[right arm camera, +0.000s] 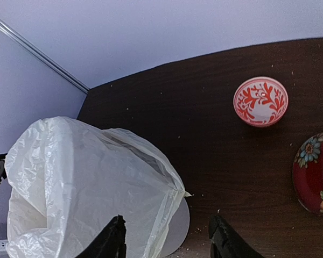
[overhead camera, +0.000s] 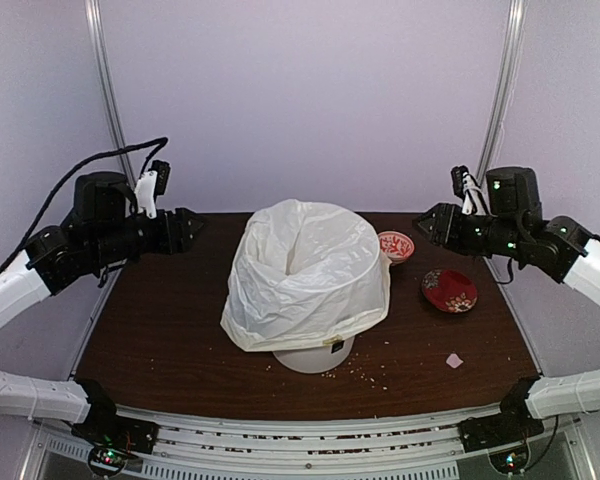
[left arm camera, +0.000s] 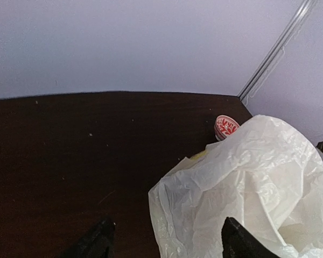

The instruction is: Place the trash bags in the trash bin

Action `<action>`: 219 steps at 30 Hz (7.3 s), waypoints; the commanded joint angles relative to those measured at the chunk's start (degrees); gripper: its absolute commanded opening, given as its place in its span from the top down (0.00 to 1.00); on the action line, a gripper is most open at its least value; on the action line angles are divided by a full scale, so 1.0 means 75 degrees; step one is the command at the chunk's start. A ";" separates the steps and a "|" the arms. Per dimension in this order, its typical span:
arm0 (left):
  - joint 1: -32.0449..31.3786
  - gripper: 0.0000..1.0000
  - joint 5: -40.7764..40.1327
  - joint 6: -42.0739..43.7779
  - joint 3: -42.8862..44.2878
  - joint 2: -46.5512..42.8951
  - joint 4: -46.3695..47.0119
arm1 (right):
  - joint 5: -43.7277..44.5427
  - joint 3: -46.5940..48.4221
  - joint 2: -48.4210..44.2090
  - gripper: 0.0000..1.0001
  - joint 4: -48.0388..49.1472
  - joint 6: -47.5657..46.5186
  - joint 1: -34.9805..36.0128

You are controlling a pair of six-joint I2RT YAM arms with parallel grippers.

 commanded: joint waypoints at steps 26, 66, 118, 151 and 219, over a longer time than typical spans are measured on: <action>0.1697 0.32 0.5819 -0.5927 -0.4879 0.2041 0.8045 | -0.2968 -0.2222 0.1607 0.63 0.3137 0.1638 -0.0584; 0.1287 1.00 0.4662 -0.3698 -0.2973 0.5534 0.5592 | -0.4625 -0.5597 0.3286 1.00 0.8503 0.2946 -0.1315; 0.0697 0.51 0.4752 0.0252 0.1555 0.5412 0.1907 | -0.1129 0.6951 0.4801 0.84 -0.3461 -0.2309 0.1579; 0.1030 0.42 0.3102 -0.0883 -0.1160 0.3589 0.2229 | -0.1104 0.5463 0.4226 1.00 -0.5499 -0.3069 0.2478; 0.1546 0.41 0.3525 -0.0355 -0.1233 0.4002 0.2105 | -0.1283 0.1803 0.6273 1.00 -0.3398 -0.3385 0.3078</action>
